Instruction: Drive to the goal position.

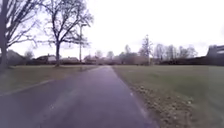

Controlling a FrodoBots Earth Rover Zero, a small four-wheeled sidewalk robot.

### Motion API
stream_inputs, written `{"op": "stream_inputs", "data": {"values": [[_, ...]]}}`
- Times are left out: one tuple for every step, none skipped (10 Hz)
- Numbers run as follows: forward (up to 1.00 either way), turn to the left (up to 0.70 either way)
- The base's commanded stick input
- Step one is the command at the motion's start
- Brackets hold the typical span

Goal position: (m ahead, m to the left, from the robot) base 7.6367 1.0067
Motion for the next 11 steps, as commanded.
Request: {"op": "stream_inputs", "data": {"values": [[1.00,0.00],[1.00,0.00],[1.00,0.00],[1.00,0.00],[1.00,0.00],[1.00,0.00],[1.00,0.00],[1.00,0.00],[1.00,0.00],[1.00,0.00],[1.00,0.00]]}}
